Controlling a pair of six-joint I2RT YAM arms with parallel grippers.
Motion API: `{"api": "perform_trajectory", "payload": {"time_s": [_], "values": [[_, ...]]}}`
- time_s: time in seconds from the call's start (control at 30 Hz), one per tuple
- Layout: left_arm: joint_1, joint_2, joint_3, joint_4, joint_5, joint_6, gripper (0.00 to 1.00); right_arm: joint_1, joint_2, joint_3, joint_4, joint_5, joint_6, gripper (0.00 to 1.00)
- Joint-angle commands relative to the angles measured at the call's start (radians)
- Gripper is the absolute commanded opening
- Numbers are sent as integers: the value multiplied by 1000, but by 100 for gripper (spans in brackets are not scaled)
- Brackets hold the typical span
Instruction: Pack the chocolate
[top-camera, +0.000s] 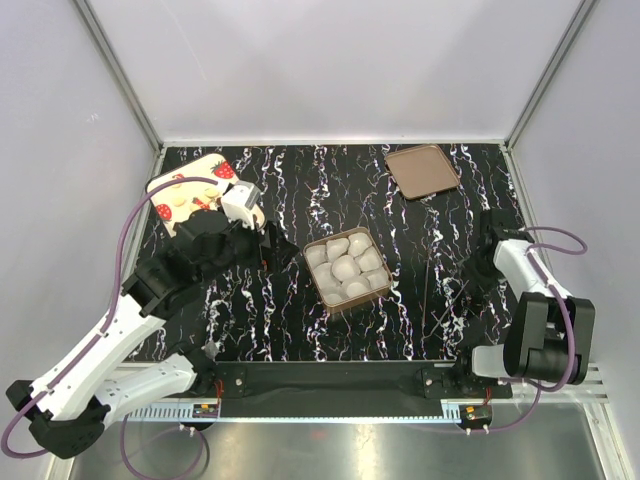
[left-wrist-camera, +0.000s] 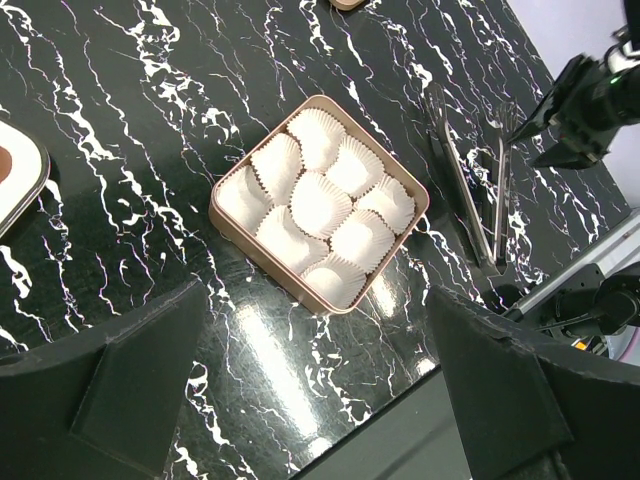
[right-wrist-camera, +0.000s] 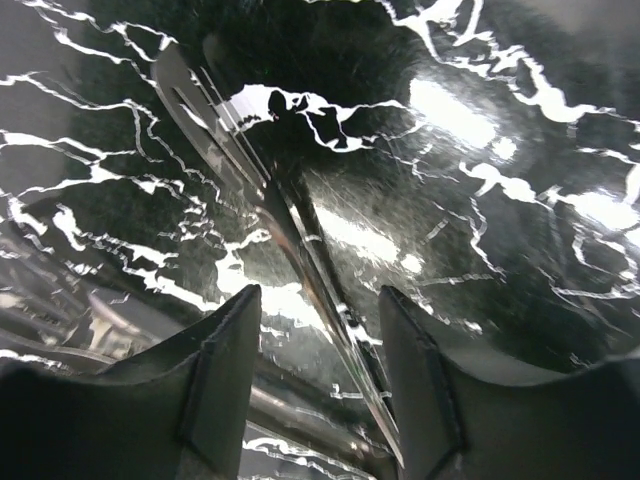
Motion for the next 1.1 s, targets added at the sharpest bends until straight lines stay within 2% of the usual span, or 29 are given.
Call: {"api": "perform_trajectory", "payload": {"time_s": [0.0,0.23,0.47,0.57,0.83,0.97,1.07], "values": [[0,-13,-6,24,18,9,99,-6,18,-34,131,-35,20,57],[0,-5,1,-3,-16,8,99,-6,99,-44,159,-19,27,44],[0,16,48,-48,-97,20,99,-6,83,-39,183,-29,3,26],[-2,24,74,-75,-128,20,99,-6,73,-12,167,-26,-33,0],[4,36,86,-130,-252,17,99,-4,-35,50,107,-69,-51,0],[52,59,93,-157,-242,11,99,14,-85,117,59,-103,-60,0],[96,84,108,-193,-228,15,99,72,-100,201,6,-114,-46,0]]}}
